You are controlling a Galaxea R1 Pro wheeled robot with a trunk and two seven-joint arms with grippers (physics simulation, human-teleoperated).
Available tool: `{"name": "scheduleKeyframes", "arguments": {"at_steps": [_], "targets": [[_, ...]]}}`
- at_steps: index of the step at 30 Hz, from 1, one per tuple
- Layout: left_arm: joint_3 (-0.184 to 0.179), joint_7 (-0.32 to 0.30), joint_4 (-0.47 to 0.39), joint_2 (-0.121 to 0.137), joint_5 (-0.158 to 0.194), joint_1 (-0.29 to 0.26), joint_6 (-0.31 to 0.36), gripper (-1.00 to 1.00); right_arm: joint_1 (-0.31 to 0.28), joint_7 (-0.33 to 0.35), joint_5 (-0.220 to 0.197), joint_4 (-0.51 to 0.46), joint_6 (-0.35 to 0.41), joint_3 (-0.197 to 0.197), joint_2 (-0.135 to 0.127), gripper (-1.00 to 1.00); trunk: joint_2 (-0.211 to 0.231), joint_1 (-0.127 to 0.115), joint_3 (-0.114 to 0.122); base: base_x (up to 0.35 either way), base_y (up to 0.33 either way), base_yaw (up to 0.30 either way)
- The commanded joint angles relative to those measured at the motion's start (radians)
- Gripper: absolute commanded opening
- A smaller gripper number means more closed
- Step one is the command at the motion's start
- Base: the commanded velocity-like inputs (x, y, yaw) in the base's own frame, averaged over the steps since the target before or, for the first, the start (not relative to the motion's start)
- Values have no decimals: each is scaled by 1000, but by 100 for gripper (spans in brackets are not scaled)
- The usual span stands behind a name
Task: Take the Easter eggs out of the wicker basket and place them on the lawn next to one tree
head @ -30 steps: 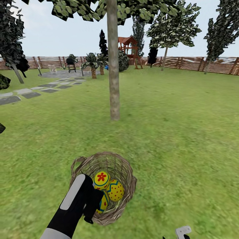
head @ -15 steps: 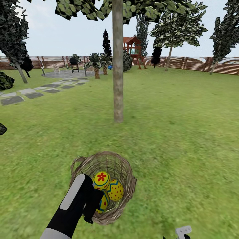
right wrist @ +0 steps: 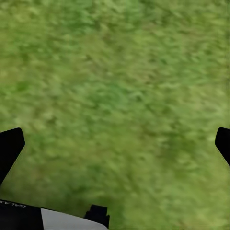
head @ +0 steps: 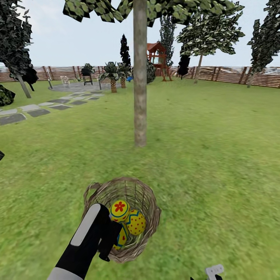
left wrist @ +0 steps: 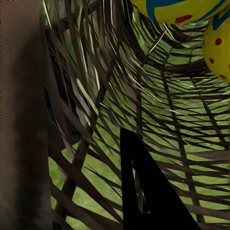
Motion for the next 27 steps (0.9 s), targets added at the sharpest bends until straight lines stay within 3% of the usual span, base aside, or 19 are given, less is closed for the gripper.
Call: {"name": "scheduleKeyframes", "arguments": {"at_steps": [1, 27], "targets": [[0, 4, -1, 0, 3, -1, 15, -100, -1, 1, 7, 1, -4, 0, -1, 100, -1, 1, -2, 334, 93, 0], [-2, 2, -1, -1, 4, -1, 15, -100, -1, 1, 7, -1, -4, 0, 1, 100, -1, 1, -2, 334, 88, 0]]}}
